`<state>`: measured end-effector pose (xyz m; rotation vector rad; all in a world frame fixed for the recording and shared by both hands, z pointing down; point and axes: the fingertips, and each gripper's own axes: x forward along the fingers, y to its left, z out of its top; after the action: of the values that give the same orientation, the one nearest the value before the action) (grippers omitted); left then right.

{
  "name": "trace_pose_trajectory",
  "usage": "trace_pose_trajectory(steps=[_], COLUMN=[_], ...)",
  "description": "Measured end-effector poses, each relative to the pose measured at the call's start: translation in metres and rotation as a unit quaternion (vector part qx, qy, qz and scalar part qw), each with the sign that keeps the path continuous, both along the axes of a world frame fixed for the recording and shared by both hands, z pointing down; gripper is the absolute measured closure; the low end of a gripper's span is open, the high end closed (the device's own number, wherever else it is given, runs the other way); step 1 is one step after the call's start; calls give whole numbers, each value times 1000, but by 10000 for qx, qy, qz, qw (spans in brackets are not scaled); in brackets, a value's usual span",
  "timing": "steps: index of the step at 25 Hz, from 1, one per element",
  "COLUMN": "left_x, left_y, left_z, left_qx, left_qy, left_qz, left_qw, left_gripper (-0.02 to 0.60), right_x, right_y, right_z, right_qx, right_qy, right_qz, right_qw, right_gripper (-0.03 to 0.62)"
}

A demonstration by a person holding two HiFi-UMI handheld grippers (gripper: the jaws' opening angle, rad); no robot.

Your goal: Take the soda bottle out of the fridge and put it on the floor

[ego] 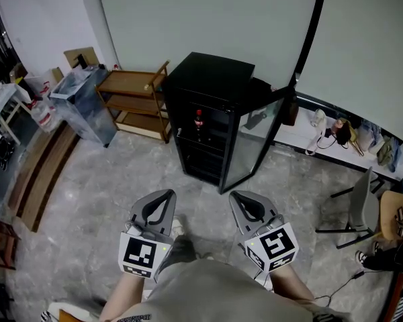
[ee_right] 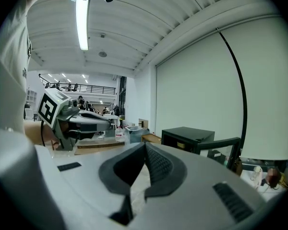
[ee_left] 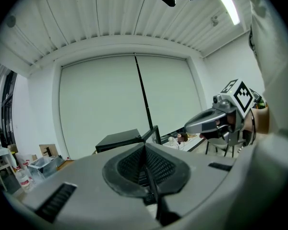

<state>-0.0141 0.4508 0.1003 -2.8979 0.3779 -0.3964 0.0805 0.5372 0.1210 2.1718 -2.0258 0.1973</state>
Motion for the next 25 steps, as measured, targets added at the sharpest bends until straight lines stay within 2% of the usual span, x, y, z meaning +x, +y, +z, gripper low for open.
trace_pose_trajectory(steps=[4, 8, 12, 25], left_x=[5, 14, 24, 56], left_y=[-13, -33, -55, -173], left_z=[0, 2, 6, 16], left_qx=[1, -44, -17, -26], left_qy=[39, 82, 92, 12], left_qz=[26, 36, 98, 320], left_qw=[10000, 10000, 9999, 9995], left_gripper=[575, 575, 575, 575], right_x=[5, 12, 21, 48], right_y=[-13, -32, -56, -179], right_z=[0, 3, 9, 19], right_qx=[15, 43, -68, -259], right_qy=[-54, -326, -168, -139], right_qz=[38, 24, 102, 221], right_qw=[10000, 9995, 9998, 9993], right_gripper=[599, 599, 599, 597])
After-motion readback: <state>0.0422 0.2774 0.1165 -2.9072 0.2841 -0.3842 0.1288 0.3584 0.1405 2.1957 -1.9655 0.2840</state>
